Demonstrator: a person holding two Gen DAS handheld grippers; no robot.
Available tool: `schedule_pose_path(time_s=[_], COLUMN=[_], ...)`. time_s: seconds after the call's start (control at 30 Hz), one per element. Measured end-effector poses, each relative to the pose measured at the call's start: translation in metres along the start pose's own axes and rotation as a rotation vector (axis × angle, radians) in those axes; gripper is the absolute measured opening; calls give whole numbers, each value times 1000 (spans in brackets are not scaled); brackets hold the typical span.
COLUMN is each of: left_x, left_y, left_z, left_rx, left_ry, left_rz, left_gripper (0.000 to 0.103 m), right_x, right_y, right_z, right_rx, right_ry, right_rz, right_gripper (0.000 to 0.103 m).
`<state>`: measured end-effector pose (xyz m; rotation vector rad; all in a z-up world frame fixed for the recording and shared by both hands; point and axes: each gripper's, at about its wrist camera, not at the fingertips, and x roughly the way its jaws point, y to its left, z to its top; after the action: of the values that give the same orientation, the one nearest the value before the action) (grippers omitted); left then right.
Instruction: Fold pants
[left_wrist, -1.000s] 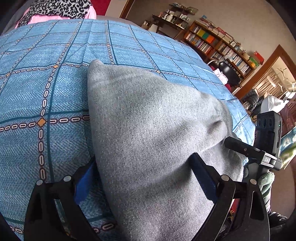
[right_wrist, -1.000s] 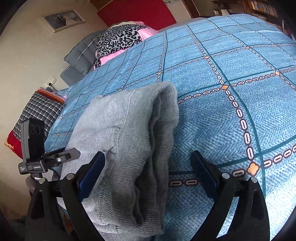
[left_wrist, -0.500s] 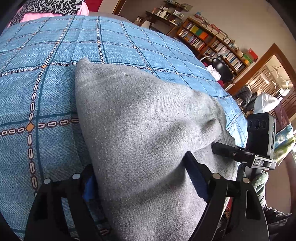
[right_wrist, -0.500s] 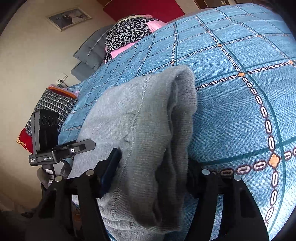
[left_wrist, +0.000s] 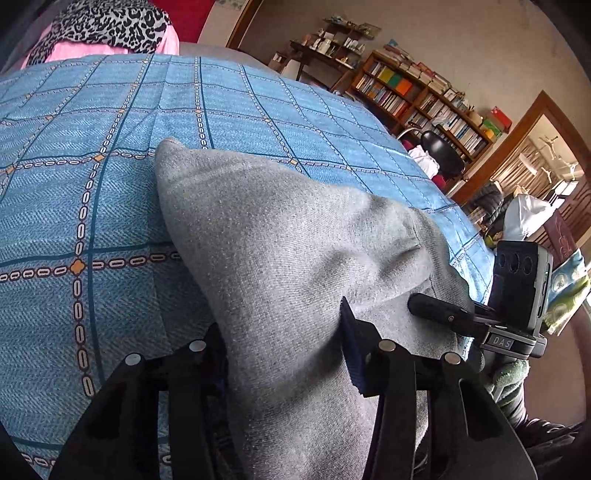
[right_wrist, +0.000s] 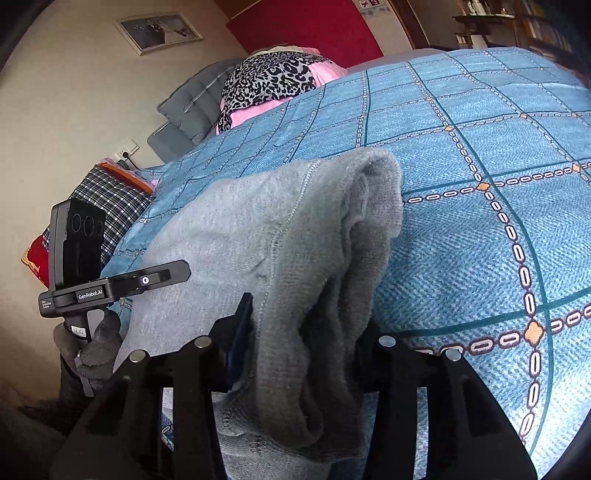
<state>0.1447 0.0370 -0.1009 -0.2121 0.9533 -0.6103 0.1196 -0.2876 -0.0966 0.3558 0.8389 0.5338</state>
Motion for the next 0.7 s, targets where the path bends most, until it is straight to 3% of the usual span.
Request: schedule_pose_path(time_s=[0.27, 0.7], left_x=[1, 93], left_y=[-31, -134], left_z=[21, 97], left_rx=[58, 209], left_ry=[-30, 14], left_rz=[6, -52], left_gripper=[38, 37], right_x=[-27, -101], right_y=[-12, -95], right_z=[14, 47], right_rx=[3, 62], right_ry=[-87, -274], right_rz=[-11, -151], right_gripper=[45, 45])
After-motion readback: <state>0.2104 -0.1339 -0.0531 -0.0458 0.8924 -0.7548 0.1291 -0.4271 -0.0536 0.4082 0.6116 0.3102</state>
